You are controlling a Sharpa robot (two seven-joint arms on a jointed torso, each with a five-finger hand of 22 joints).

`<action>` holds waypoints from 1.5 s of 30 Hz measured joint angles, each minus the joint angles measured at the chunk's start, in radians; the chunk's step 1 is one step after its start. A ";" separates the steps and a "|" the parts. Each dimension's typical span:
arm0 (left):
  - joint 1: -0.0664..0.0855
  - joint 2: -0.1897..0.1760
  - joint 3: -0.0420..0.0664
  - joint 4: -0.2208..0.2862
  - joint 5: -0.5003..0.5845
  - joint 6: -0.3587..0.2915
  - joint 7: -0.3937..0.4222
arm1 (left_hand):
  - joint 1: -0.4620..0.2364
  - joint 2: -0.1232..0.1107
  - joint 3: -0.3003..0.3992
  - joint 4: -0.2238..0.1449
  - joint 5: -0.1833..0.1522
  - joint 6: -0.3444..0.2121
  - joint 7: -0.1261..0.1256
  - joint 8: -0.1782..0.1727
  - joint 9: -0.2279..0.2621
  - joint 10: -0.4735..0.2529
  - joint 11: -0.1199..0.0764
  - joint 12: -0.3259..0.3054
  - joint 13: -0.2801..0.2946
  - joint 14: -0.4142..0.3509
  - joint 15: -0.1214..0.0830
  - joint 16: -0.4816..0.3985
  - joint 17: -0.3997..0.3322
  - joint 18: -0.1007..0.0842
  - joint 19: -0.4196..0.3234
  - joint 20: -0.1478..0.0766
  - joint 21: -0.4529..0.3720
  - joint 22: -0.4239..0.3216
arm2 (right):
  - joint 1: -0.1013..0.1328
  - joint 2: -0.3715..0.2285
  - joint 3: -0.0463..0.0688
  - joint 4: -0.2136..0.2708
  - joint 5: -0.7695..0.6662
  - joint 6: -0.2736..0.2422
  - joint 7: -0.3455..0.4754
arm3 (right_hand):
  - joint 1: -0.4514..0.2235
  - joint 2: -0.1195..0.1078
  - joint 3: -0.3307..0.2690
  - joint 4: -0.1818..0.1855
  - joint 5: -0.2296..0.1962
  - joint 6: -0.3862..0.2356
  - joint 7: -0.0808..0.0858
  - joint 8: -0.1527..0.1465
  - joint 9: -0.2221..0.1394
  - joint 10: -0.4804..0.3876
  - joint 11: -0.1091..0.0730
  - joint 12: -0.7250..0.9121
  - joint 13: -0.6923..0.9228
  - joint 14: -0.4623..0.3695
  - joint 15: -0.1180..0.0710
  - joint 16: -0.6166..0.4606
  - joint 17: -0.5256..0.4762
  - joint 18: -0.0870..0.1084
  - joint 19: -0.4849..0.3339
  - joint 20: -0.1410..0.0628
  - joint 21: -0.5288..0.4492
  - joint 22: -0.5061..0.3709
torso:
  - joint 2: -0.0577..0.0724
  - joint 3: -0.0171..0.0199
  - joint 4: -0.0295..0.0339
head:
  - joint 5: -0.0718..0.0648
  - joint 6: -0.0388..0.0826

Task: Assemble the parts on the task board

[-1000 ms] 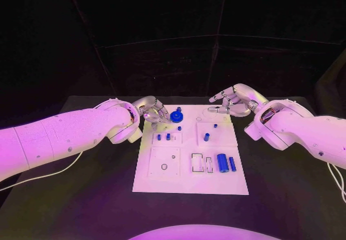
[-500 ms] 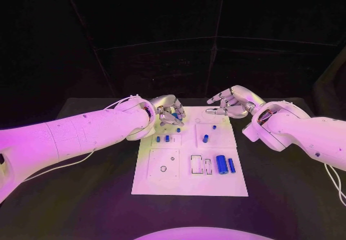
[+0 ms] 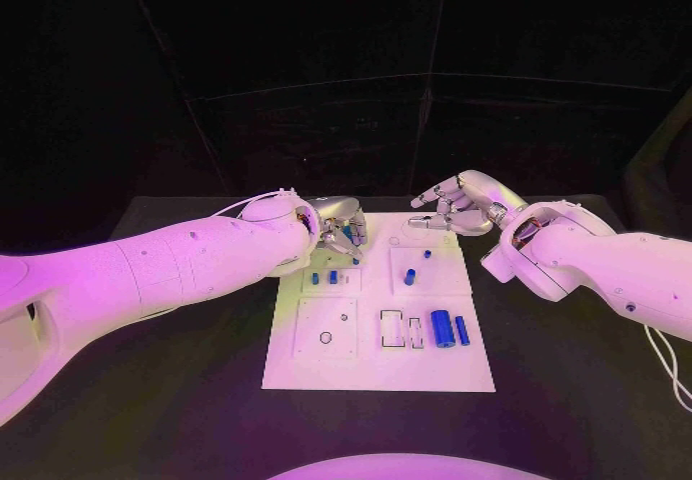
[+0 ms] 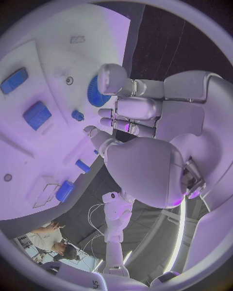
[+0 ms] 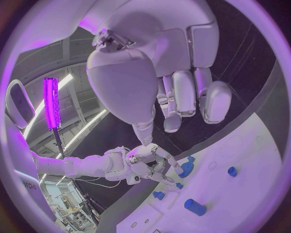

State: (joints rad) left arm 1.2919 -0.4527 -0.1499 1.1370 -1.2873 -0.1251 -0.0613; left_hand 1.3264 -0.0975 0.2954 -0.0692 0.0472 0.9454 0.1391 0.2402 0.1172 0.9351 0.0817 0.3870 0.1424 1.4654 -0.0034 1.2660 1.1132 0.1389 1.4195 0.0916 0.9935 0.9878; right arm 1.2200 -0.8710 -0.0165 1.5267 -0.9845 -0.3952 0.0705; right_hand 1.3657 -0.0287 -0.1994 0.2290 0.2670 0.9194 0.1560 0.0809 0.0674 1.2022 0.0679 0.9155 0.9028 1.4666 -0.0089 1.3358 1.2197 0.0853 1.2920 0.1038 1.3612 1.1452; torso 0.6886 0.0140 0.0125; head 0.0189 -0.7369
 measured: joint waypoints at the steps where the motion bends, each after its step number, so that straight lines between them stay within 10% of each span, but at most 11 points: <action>1: 0.000 0.002 -0.002 -0.002 -0.005 0.005 -0.003 | 0.000 0.000 0.000 0.000 0.000 0.003 -0.003 0.000 -0.001 0.000 0.000 0.000 -0.002 0.000 0.000 0.000 -0.002 0.000 0.000 0.000 0.002 0.002 | 0.000 0.000 0.000 0.000 0.000 0.000 0.000 | 0.000 0.000 0.000 0.000 0.000 0.000 0.000 0.000 0.000 0.000 0.000 0.000 0.000 0.000 0.000 0.000 0.000 0.000 0.000 0.000 0.000 0.000 | 0.000 0.0000 0.0002 | 0.000 0.000; 45: -0.007 0.057 -0.008 -0.068 -0.063 0.092 -0.053 | 0.004 0.031 0.095 -0.024 0.000 0.088 -0.012 -0.042 -0.032 0.125 -0.014 -0.058 -0.071 0.000 -0.007 0.004 -0.042 -0.015 0.011 -0.011 0.067 0.071 | 0.000 0.013 0.000 -0.007 0.000 0.001 0.002 | 0.000 0.000 0.000 0.000 0.000 0.000 0.000 0.000 0.000 0.000 0.000 0.005 0.006 0.000 0.000 0.000 0.001 0.000 0.000 0.000 0.000 0.000 | -0.001 -0.0002 0.0009 | -0.008 -0.011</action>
State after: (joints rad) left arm 1.2849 -0.3955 -0.1574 1.0694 -1.3502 -0.0331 -0.1144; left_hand 1.3299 -0.0670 0.3908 -0.0932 0.0471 1.0332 0.1267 0.1985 0.0851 1.0605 0.0675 0.3287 0.0716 1.4653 -0.0109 1.2701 1.0716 0.1243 1.4304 0.0809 1.0602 1.0587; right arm 1.2199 -0.8582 -0.0165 1.5201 -0.9844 -0.3945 0.0722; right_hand 1.3657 -0.0287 -0.1994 0.2290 0.2670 0.9194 0.1561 0.0809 0.0674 1.2023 0.0679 0.9203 0.9088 1.4666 -0.0088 1.3358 1.2207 0.0853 1.2920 0.1038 1.3612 1.1452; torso 0.6880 0.0138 0.0133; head 0.0106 -0.7475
